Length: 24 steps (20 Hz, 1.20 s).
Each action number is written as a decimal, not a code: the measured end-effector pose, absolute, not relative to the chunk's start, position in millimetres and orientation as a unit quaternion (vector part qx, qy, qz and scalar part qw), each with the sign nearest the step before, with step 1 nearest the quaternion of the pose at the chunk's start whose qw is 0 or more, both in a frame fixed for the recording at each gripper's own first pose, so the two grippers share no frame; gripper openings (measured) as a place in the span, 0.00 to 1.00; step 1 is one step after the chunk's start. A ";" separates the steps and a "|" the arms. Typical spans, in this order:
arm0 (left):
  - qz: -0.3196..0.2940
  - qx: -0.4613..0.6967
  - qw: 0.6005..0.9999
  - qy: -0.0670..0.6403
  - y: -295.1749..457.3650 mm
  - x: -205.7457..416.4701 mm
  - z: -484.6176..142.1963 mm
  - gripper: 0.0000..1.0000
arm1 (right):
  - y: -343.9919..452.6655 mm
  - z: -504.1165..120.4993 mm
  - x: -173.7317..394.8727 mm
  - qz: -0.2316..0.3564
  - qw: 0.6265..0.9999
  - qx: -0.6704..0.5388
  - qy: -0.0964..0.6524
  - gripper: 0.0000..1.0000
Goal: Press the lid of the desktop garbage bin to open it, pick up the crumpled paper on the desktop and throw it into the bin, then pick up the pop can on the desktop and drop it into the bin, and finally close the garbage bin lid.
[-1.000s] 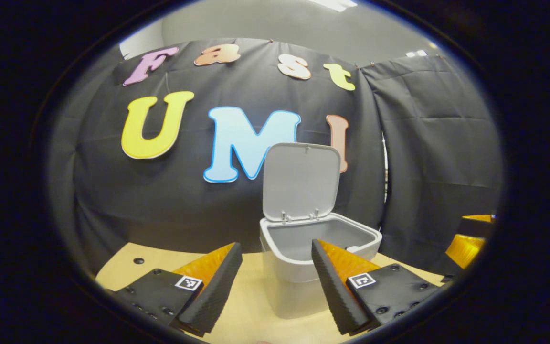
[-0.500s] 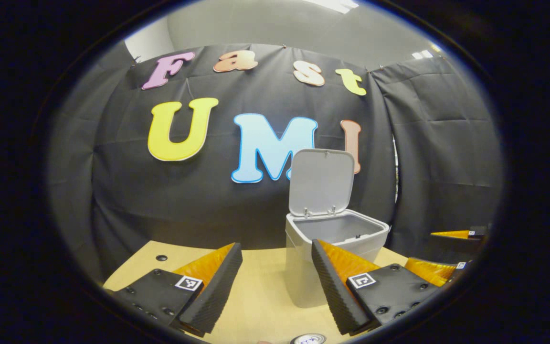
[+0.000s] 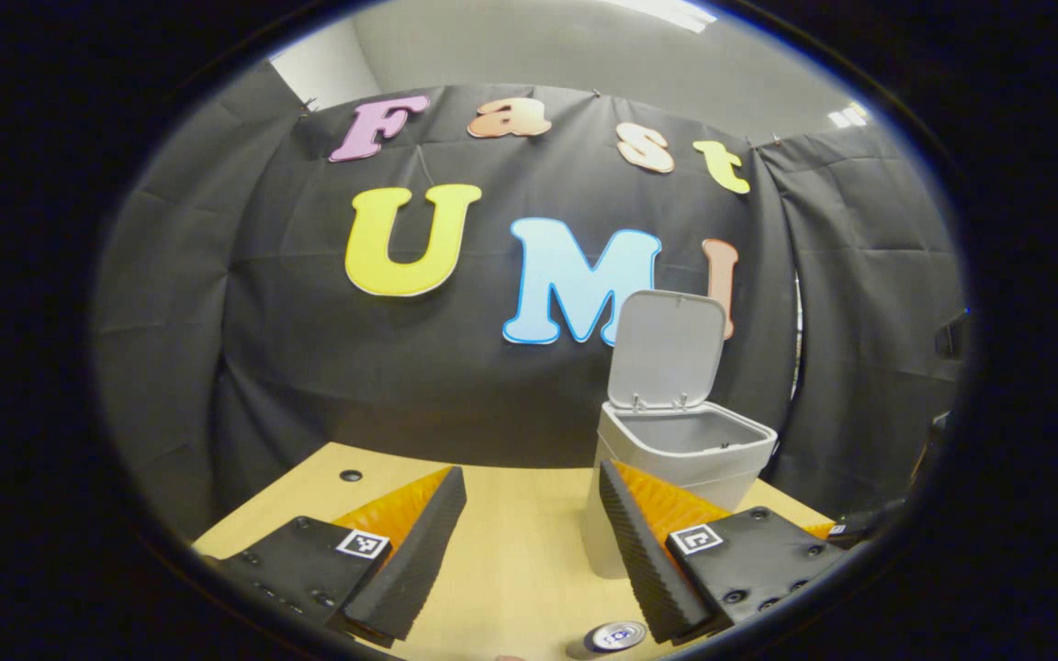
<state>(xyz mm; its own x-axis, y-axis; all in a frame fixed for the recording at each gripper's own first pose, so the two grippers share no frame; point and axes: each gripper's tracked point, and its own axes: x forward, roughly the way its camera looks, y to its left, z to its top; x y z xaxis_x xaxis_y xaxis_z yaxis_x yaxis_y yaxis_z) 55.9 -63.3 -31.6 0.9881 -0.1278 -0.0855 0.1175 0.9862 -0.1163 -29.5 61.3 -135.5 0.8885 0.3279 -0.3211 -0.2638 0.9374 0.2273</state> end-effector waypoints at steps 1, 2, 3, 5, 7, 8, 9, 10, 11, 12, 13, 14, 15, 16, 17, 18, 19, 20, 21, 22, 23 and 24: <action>-0.058 -0.057 0.996 0.046 -59.9 54.7 -30.5 0.95 | 70.3 -144.1 -29.6 0.166 0.963 0.088 0.195 0.96; -0.055 -0.058 0.996 0.045 -56.3 52.2 -29.4 0.95 | 78.1 -153.2 -30.1 0.176 0.958 0.089 0.210 0.96; -0.052 -0.058 0.996 0.045 -53.3 50.9 -29.2 0.95 | 84.5 -161.3 -30.7 0.185 0.952 0.092 0.225 0.96; -0.046 -0.051 0.997 0.046 -45.8 44.2 -38.1 0.96 | 98.5 -178.4 -34.5 0.203 0.940 0.097 0.258 0.96; -0.041 -0.042 0.997 0.045 -40.9 40.5 -36.9 0.95 | 106.6 -194.1 -38.4 0.211 0.931 0.092 0.284 0.96; -0.039 -0.040 0.997 0.045 -38.7 38.1 -36.1 0.96 | 109.1 -201.0 -39.2 0.212 0.928 0.086 0.295 0.96; -0.038 -0.041 0.997 0.045 -38.3 36.7 -37.6 0.96 | 111.0 -206.2 -38.8 0.214 0.925 0.079 0.305 0.96; -0.037 -0.044 0.997 0.048 -37.6 35.5 -38.9 0.96 | 113.9 -211.4 -39.8 0.216 0.921 0.075 0.315 0.96; -0.038 -0.046 0.997 0.052 -37.9 34.7 -42.1 0.96 | 115.7 -213.8 -39.4 0.219 0.918 0.073 0.323 0.96; -0.036 -0.047 0.997 0.055 -37.5 33.8 -44.0 0.96 | 115.7 -218.1 -39.7 0.218 0.915 0.070 0.331 0.96; -0.035 -0.046 0.997 0.056 -36.1 33.6 -45.4 0.96 | 116.4 -221.2 -39.1 0.218 0.913 0.067 0.337 0.96; -0.034 -0.045 0.997 0.057 -35.2 32.4 -45.6 0.95 | 116.3 -225.1 -39.6 0.218 0.911 0.065 0.343 0.96; -0.032 -0.046 0.997 0.058 -33.8 31.8 -45.2 0.95 | 115.2 -228.2 -39.1 0.217 0.909 0.061 0.350 0.96; -0.032 -0.047 0.997 0.058 -33.6 31.1 -45.6 0.95 | 115.8 -235.1 -41.4 0.215 0.908 0.057 0.356 0.96; -0.032 -0.049 0.997 0.058 -33.2 31.3 -46.8 0.95 | 116.2 -240.2 -42.4 0.216 0.905 0.053 0.363 0.96; -0.031 -0.051 0.996 0.060 -32.8 31.4 -47.7 0.96 | 116.4 -244.2 -43.1 0.217 0.902 0.051 0.369 0.96; -0.031 -0.051 0.996 0.061 -33.2 30.8 -49.1 0.96 | 118.9 -248.5 -43.2 0.218 0.900 0.051 0.374 0.96; -0.030 -0.050 0.996 0.062 -33.1 29.9 -49.1 0.95 | 121.3 -253.2 -43.9 0.220 0.898 0.049 0.378 0.96; -0.030 -0.050 0.996 0.062 -33.3 30.8 -49.9 0.95 | 122.1 -255.8 -44.7 0.221 0.896 0.047 0.383 0.96; -0.031 -0.050 0.996 0.062 -33.7 30.1 -49.7 0.95 | 123.7 -259.1 -47.0 0.223 0.894 0.045 0.386 0.96; -0.031 -0.050 0.996 0.061 -33.9 30.5 -48.7 0.96 | 123.5 -261.1 -47.0 0.223 0.893 0.041 0.388 0.96; -0.031 -0.049 0.997 0.059 -33.5 30.4 -47.4 0.95 | 124.0 -261.3 -47.9 0.222 0.894 0.038 0.388 0.94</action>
<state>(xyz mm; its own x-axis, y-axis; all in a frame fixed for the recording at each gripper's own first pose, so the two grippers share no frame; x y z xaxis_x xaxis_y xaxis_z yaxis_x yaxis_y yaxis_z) 30.4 -33.5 -47.4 0.9912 -0.0669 -0.1143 0.0554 0.9933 -0.1011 -47.9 124.0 -261.3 0.6007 0.4272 -0.6757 -0.3680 0.8981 0.2408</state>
